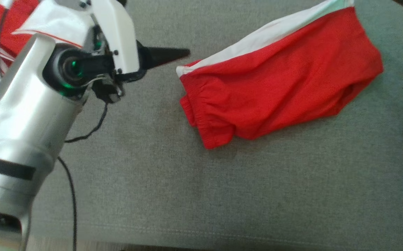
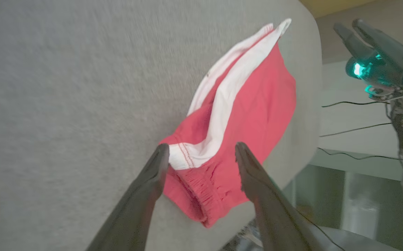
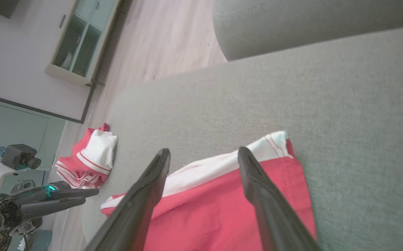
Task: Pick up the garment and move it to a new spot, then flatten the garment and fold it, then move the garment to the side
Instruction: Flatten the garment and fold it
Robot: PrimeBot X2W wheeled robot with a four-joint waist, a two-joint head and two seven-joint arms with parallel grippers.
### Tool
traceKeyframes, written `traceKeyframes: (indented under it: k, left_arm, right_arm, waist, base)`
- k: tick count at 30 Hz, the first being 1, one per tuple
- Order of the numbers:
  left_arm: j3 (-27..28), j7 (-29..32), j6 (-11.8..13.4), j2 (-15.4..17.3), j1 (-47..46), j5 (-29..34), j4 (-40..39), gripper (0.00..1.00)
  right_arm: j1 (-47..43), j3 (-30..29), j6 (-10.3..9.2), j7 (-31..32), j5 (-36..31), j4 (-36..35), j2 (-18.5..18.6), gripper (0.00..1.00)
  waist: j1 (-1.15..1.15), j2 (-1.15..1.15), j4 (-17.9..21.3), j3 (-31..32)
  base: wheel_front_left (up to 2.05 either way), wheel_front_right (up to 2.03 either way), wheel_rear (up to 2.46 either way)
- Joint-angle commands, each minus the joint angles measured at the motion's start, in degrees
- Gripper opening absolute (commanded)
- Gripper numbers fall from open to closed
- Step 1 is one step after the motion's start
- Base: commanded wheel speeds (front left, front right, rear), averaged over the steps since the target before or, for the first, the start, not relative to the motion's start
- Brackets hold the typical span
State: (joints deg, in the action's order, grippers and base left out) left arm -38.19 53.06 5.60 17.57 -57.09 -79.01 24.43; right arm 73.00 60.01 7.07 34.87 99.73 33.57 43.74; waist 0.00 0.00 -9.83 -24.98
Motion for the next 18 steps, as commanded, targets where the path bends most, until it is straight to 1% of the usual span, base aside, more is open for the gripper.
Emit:
traceKeyframes:
  k: [1,3,5,6,8,11,12,13,15,18]
  left_arm:
    - [2.0,-4.0,-2.4,3.9,-2.4,3.6,-2.0,1.00]
    - [2.4,-10.8,-4.7,4.6,-1.6,7.3,-2.8,1.00]
    - [2.6,-18.4,-6.1,5.0,-0.3,11.5,-3.6,1.00]
    - [2.6,-22.3,-6.4,5.1,0.7,13.5,-4.1,1.00]
    - [3.2,-30.4,-5.7,5.0,3.2,17.4,-5.1,1.00]
    - [3.3,-42.0,-3.2,4.7,8.1,23.3,-7.5,1.00]
    - [3.6,-45.6,-1.9,4.3,10.1,24.7,-8.5,1.00]
    - [3.8,-49.5,-0.1,3.9,12.1,26.5,-9.4,1.00]
    - [2.2,-56.2,3.0,3.0,16.1,31.3,-11.1,1.00]
    - [0.2,-64.3,7.2,0.7,21.8,36.5,-12.9,1.00]
  right_arm:
    - [-2.9,-1.7,0.42,-3.8,-1.5,-2.8,0.6,1.00]
    - [-4.9,-3.3,0.42,-10.7,-3.6,-5.3,0.8,1.00]
    - [-7.3,-4.5,0.42,-18.8,-6.6,-7.0,1.0,1.00]
    - [-8.8,-4.9,0.42,-22.8,-8.0,-6.9,1.1,1.00]
    - [-11.7,-4.8,0.42,-29.8,-11.3,-6.3,1.2,1.00]
    - [-16.0,-4.4,0.42,-38.1,-14.4,-3.5,0.7,1.00]
    - [-17.3,-4.2,0.42,-40.0,-15.0,-2.2,0.4,1.00]
    - [-18.7,-4.0,0.42,-41.3,-15.2,-1.0,-0.1,1.00]
    - [-21.2,-3.1,0.42,-42.1,-15.2,1.2,-1.0,1.00]
    - [-23.4,-2.1,0.42,-41.4,-14.7,4.1,-2.0,1.00]
  waist:
    - [0.00,0.00,0.4,3.3]
    - [0.00,0.00,0.5,5.0]
    - [0.00,0.00,0.7,6.7]
    - [0.00,0.00,0.6,7.6]
    - [0.00,0.00,0.6,9.1]
    - [0.00,0.00,0.5,11.2]
    - [0.00,0.00,0.3,11.7]
    - [0.00,0.00,0.2,12.1]
    - [0.00,0.00,-0.4,12.8]
    - [0.00,0.00,-1.4,13.0]
  base:
    - [0.00,0.00,0.00]
    - [0.00,0.00,0.00]
    - [0.00,0.00,0.00]
    - [0.00,0.00,0.00]
    - [0.00,0.00,0.00]
    - [0.00,0.00,0.00]
    - [0.00,0.00,0.00]
    - [0.00,0.00,0.00]
    - [0.00,0.00,0.00]
    - [0.00,0.00,0.00]
